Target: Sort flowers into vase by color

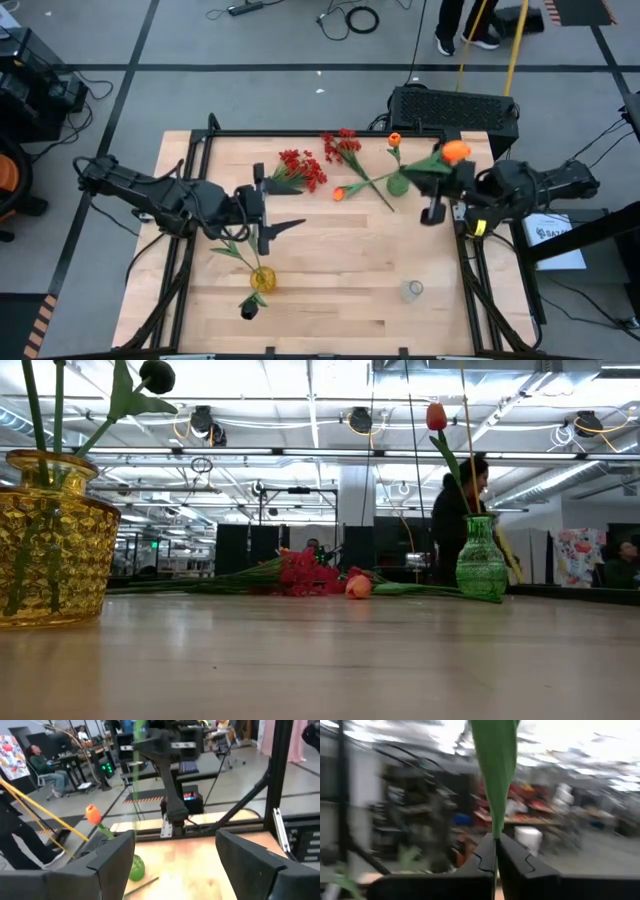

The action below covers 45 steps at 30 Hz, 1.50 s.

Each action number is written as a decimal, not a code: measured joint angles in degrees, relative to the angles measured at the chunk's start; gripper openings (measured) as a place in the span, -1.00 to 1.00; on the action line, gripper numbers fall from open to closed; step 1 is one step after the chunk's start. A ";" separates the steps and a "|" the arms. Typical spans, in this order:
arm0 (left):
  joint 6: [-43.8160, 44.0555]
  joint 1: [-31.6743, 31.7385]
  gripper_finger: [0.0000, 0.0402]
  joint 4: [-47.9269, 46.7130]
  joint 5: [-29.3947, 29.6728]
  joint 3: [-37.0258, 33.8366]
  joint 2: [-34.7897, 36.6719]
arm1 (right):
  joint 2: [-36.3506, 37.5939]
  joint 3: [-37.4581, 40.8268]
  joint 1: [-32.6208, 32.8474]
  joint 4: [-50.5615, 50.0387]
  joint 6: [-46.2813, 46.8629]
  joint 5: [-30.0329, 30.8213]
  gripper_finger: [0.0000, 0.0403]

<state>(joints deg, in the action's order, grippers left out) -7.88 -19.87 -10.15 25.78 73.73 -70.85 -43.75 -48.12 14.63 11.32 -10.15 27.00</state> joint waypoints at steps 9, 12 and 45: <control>0.93 -0.14 0.42 -0.13 0.30 -0.02 -2.10 | 3.01 0.02 -0.02 -19.09 4.51 15.08 -1.00; 1.62 -0.18 0.42 -1.14 0.28 -0.02 -2.58 | 3.99 0.02 -0.02 -23.48 7.97 15.18 -1.00; 4.10 0.03 0.42 -2.34 0.28 -0.06 -3.63 | 9.31 6.75 -2.03 -35.89 20.56 30.16 -1.00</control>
<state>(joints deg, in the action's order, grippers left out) -3.78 -19.84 -12.49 26.06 73.67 -74.47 -34.44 -41.36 12.60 -24.57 10.41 57.17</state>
